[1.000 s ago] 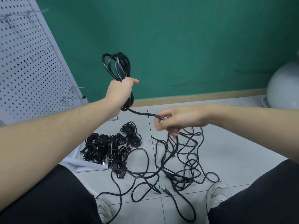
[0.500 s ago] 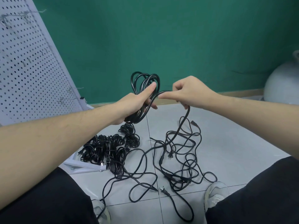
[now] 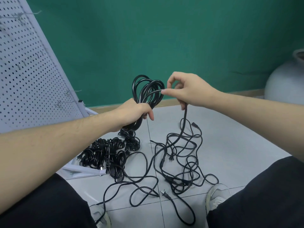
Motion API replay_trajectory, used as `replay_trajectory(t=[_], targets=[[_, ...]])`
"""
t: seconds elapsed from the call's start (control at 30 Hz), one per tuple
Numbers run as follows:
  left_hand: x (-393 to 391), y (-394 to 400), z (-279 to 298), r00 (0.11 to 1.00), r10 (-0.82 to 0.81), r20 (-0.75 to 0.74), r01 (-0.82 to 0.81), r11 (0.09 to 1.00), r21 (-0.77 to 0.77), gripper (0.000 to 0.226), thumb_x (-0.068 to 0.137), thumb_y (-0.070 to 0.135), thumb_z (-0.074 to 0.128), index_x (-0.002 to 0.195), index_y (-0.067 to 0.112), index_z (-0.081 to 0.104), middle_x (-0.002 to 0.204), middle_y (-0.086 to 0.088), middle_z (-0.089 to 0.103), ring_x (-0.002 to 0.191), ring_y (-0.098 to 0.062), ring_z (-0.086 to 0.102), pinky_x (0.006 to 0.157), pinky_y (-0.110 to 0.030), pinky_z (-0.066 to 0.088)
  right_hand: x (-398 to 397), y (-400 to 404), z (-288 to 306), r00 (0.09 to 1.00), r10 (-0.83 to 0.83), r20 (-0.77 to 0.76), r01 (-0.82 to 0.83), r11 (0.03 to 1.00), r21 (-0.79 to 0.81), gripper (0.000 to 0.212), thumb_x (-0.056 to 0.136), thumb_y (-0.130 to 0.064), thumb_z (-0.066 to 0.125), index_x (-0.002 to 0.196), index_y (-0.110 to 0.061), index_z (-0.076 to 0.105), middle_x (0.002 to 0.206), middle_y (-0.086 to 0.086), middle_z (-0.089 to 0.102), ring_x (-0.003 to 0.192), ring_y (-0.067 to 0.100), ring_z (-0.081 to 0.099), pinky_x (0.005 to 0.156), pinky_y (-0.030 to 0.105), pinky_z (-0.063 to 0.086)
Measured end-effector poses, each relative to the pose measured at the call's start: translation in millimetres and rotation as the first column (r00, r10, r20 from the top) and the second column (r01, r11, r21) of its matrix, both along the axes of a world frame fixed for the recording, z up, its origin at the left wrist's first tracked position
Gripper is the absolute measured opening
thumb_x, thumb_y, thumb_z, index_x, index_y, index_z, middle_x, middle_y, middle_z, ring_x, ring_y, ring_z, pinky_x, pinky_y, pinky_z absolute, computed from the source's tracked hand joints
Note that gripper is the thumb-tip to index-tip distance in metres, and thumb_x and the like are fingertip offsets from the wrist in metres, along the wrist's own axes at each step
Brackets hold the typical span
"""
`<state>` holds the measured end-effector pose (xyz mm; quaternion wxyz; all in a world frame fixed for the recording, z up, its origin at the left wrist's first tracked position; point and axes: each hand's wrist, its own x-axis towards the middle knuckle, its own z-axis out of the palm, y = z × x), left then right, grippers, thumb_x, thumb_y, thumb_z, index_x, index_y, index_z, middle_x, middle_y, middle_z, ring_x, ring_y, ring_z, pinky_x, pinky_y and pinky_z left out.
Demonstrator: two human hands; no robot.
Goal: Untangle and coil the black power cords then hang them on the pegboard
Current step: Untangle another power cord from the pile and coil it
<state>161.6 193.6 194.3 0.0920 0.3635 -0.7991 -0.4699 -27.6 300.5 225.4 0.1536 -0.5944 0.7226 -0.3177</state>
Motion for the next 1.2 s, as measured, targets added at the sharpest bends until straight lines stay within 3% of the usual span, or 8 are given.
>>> replay_trajectory(t=[0.13, 0.3, 0.4, 0.5, 0.7, 0.97, 1.07, 1.2], targets=[[-1.4, 4.2, 1.1, 1.0, -0.027, -0.002, 0.027, 1.0, 0.009, 0.016, 0.077, 0.025, 0.065, 0.066, 0.015, 0.072, 0.075, 0.001, 0.059, 0.059, -0.014, 0.048, 0.047, -0.022, 0.034, 2.5, -3.8, 2.2, 0.983, -0.169, -0.076, 0.178, 0.975, 0.131, 0.059, 0.085, -0.068, 0.063, 0.068, -0.012, 0.054, 0.054, 0.005, 0.066, 0.051, 0.019, 0.061, 0.06, 0.026, 0.046], [-0.1, 8.8, 1.7, 0.998, -0.044, -0.051, 0.049, 0.992, 0.113, 0.026, 0.065, 0.029, 0.054, 0.069, 0.016, 0.076, 0.071, 0.003, 0.063, 0.054, -0.013, 0.047, 0.051, -0.027, 0.037, 1.4, -9.4, 1.1, 0.812, 0.037, 0.583, 0.007, 0.997, -0.074, 0.034, 0.101, -0.032, 0.061, 0.072, -0.022, 0.047, 0.066, -0.007, 0.042, 0.062, 0.012, 0.034, 0.064, 0.027, 0.03], [-0.9, 10.7, -0.3, 0.989, -0.029, -0.147, 0.06, 0.975, 0.216, 0.026, 0.062, 0.028, 0.052, 0.067, 0.014, 0.073, 0.066, -0.003, 0.056, 0.054, -0.017, 0.043, 0.057, -0.03, 0.038, 14.3, -12.1, 0.2, 0.829, -0.015, 0.56, 0.102, 0.987, -0.123, 0.027, 0.102, -0.036, 0.057, 0.077, -0.026, 0.051, 0.081, -0.012, 0.055, 0.081, 0.009, 0.049, 0.077, 0.03, 0.04], [-4.4, 16.6, -2.3, 0.969, -0.039, -0.243, 0.112, 0.949, 0.294, 0.021, 0.062, 0.022, 0.05, 0.066, 0.011, 0.068, 0.096, -0.011, 0.065, 0.061, -0.019, 0.043, 0.055, -0.03, 0.04, 29.3, -13.6, -3.1, 0.817, -0.057, 0.574, 0.167, 0.976, -0.141, 0.025, 0.102, -0.044, 0.054, 0.083, -0.028, 0.051, 0.094, -0.005, 0.056, 0.088, 0.014, 0.054, 0.094, 0.047, 0.051], [-4.4, 21.8, -1.4, 0.962, -0.092, -0.259, 0.184, 0.916, 0.357, 0.017, 0.062, 0.017, 0.044, 0.064, 0.012, 0.061, 0.068, -0.007, 0.053, 0.06, -0.018, 0.047, 0.055, -0.03, 0.043, 38.0, -9.3, -2.1, 0.62, 0.0, 0.785, 0.115, 0.989, -0.091, 0.034, 0.103, -0.041, 0.054, 0.131, -0.028, 0.04, 0.106, 0.007, 0.071, 0.079, 0.026, 0.075, 0.079, 0.044, 0.06], [-6.3, 26.1, 3.9, 0.94, -0.149, -0.307, 0.258, 0.899, 0.354, 0.027, 0.079, 0.002, 0.036, 0.073, 0.005, 0.062, 0.109, -0.016, 0.076, 0.076, -0.013, 0.068, 0.053, -0.016, 0.045, 46.0, -17.2, -1.5, 0.493, 0.017, 0.87, 0.236, 0.96, -0.153, 0.013, 0.101, -0.031, 0.061, 0.107, -0.02, 0.057, 0.073, 0.002, 0.049, 0.052, 0.013, 0.043, 0.052, 0.028, 0.043], [-7.3, 28.0, 6.6, 0.917, -0.173, -0.358, 0.342, 0.803, 0.488, 0.028, 0.064, 0.009, 0.048, 0.078, 0.007, 0.072, 0.109, -0.022, 0.074, 0.104, -0.035, 0.072, 0.088, -0.036, 0.057, 46.6, -19.2, 1.2, 0.48, 0.038, 0.876, 0.251, 0.951, -0.179, 0.012, 0.101, -0.032, 0.061, 0.104, -0.022, 0.055, 0.069, 0.001, 0.043, 0.047, 0.01, 0.033, 0.046, 0.024, 0.031], [-10.1, 33.6, 9.1, 0.905, -0.174, -0.389, 0.384, 0.728, 0.568, 0.032, 0.055, 0.014, 0.059, 0.083, 0.01, 0.075, 0.082, -0.014, 0.057, 0.069, -0.033, 0.062, 0.085, -0.054, 0.057, 46.7, -19.0, 4.0, 0.468, 0.04, 0.883, 0.257, 0.949, -0.18, 0.014, 0.101, -0.034, 0.059, 0.107, -0.021, 0.055, 0.065, -0.001, 0.042, 0.046, 0.009, 0.029, 0.045, 0.022, 0.026]])
